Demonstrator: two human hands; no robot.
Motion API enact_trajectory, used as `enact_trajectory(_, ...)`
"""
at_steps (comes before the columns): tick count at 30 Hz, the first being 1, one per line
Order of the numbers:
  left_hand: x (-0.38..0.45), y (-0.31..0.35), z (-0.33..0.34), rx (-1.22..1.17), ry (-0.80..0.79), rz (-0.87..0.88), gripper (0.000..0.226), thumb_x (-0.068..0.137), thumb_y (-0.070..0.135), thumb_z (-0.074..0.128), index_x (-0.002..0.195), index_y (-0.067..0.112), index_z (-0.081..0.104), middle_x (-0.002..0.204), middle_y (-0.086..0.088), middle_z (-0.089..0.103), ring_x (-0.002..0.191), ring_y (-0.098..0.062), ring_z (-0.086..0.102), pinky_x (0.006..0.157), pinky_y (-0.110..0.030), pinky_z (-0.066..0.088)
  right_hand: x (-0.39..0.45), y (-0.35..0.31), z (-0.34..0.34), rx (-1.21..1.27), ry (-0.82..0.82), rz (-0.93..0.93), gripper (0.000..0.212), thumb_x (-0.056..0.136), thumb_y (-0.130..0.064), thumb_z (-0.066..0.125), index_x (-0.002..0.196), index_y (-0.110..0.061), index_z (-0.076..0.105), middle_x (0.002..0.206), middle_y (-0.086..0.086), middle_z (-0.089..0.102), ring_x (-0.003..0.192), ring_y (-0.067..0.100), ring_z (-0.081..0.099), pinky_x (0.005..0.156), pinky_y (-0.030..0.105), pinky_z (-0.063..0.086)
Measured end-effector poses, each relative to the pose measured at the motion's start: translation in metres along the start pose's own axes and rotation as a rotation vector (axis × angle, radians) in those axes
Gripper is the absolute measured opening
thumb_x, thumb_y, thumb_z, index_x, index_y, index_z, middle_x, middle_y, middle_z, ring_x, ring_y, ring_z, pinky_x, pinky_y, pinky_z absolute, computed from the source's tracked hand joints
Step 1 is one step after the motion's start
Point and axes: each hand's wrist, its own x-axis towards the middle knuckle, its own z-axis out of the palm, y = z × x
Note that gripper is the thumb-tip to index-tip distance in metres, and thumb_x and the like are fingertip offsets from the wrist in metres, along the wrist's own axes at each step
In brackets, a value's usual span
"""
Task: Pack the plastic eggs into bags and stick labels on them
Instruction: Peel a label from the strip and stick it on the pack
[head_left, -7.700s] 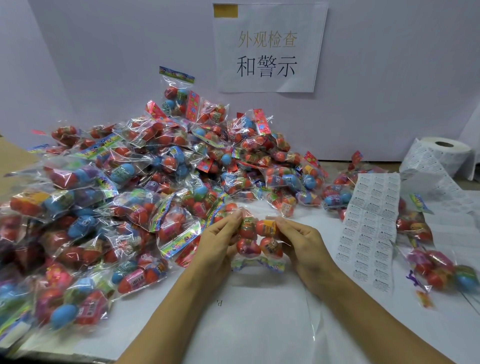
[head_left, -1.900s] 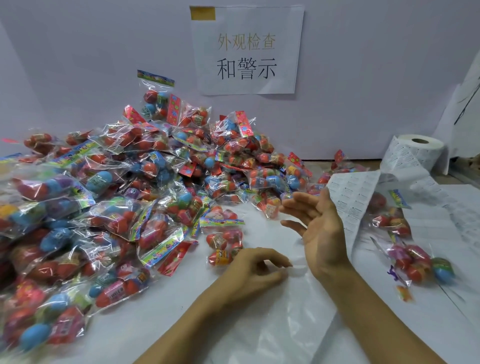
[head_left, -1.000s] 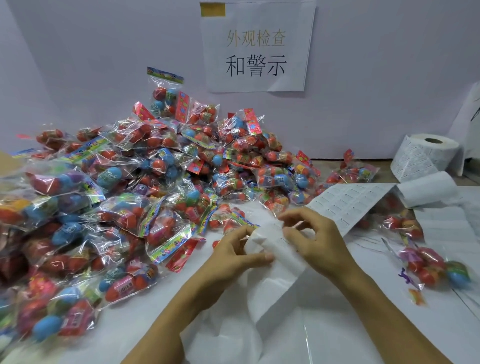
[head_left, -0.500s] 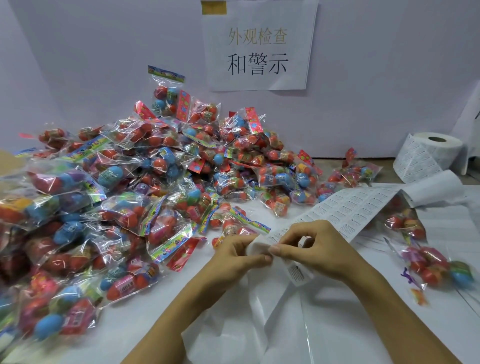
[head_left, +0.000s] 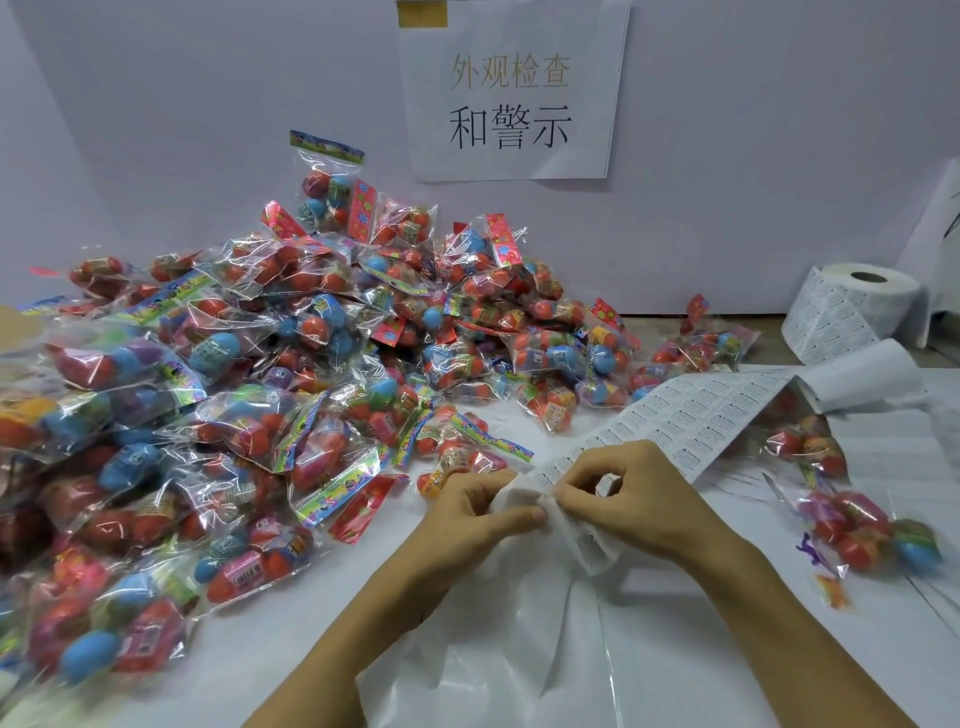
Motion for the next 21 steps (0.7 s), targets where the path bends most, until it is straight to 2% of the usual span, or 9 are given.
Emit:
enact_trajectory(2, -0.0008, 0.0015, 0.0003, -0.016, -0.022, 0.002, 0.028, 0.089, 0.039, 0.075, 0.098, 0.013, 0.082, 0.097, -0.01, 0.079, 0.09, -0.018, 0.074, 0.079, -0.026, 0.055, -0.0001, -0.0001, -0.0013, 0.003, 0.002, -0.002, 0.015, 0.08, -0.008, 0.076, 0.07, -0.018, 0.08, 0.066, -0.01, 0.072, 0.065, 0.001, 0.062, 0.059, 0.01, 0.042)
enact_trajectory(4, -0.0009, 0.0027, 0.0, -0.019, -0.014, 0.011, 0.033, 0.089, 0.045, 0.074, 0.097, 0.013, 0.082, 0.096, -0.008, 0.079, 0.088, -0.017, 0.074, 0.078, -0.025, 0.055, -0.0004, -0.0009, -0.0026, 0.012, 0.015, -0.021, 0.014, 0.081, -0.009, 0.077, 0.072, -0.019, 0.08, 0.068, -0.01, 0.072, 0.067, 0.002, 0.064, 0.06, 0.01, 0.042)
enact_trajectory(8, -0.0014, 0.0021, -0.0013, -0.031, 0.001, 0.043, 0.035, 0.091, 0.042, 0.073, 0.098, 0.009, 0.08, 0.095, -0.011, 0.078, 0.087, -0.02, 0.072, 0.078, -0.028, 0.055, -0.0023, -0.0044, -0.0042, 0.079, -0.003, -0.073, 0.014, 0.079, -0.013, 0.084, 0.073, -0.024, 0.078, 0.07, -0.01, 0.073, 0.067, 0.002, 0.066, 0.058, 0.008, 0.044)
enact_trajectory(14, -0.0035, 0.0036, 0.0012, -0.032, -0.039, 0.065, 0.028, 0.098, 0.039, 0.066, 0.097, 0.013, 0.079, 0.097, -0.006, 0.076, 0.093, -0.017, 0.071, 0.081, -0.025, 0.053, -0.0024, -0.0049, -0.0055, 0.128, -0.028, -0.056, 0.009, 0.074, -0.028, 0.09, 0.073, -0.029, 0.081, 0.071, -0.008, 0.074, 0.066, 0.006, 0.068, 0.059, 0.01, 0.045)
enact_trajectory(16, -0.0044, 0.0044, 0.0013, -0.041, -0.052, 0.076, 0.026, 0.101, 0.036, 0.064, 0.101, 0.014, 0.079, 0.103, -0.007, 0.075, 0.097, -0.017, 0.07, 0.083, -0.024, 0.053, -0.002, -0.0048, -0.0067, 0.15, -0.047, -0.032, 0.006, 0.076, -0.031, 0.087, 0.075, -0.028, 0.081, 0.074, -0.006, 0.075, 0.068, 0.007, 0.068, 0.06, 0.013, 0.047)
enact_trajectory(19, -0.0049, 0.0048, 0.0001, -0.019, -0.059, 0.094, 0.029, 0.102, 0.036, 0.062, 0.112, 0.014, 0.078, 0.113, -0.009, 0.076, 0.104, -0.019, 0.071, 0.087, -0.025, 0.053, -0.0007, -0.0053, -0.0082, 0.192, -0.078, 0.02, 0.01, 0.082, -0.028, 0.082, 0.076, -0.021, 0.082, 0.073, 0.002, 0.075, 0.066, 0.009, 0.066, 0.06, 0.025, 0.055)
enact_trajectory(21, -0.0044, 0.0043, 0.0006, -0.007, -0.058, 0.086, 0.033, 0.101, 0.039, 0.063, 0.118, 0.015, 0.076, 0.116, -0.009, 0.075, 0.108, -0.023, 0.071, 0.089, -0.028, 0.054, -0.0006, -0.0052, -0.0104, 0.199, -0.092, 0.042, 0.011, 0.085, -0.024, 0.08, 0.075, -0.02, 0.081, 0.072, 0.003, 0.074, 0.065, 0.009, 0.065, 0.06, 0.026, 0.056)
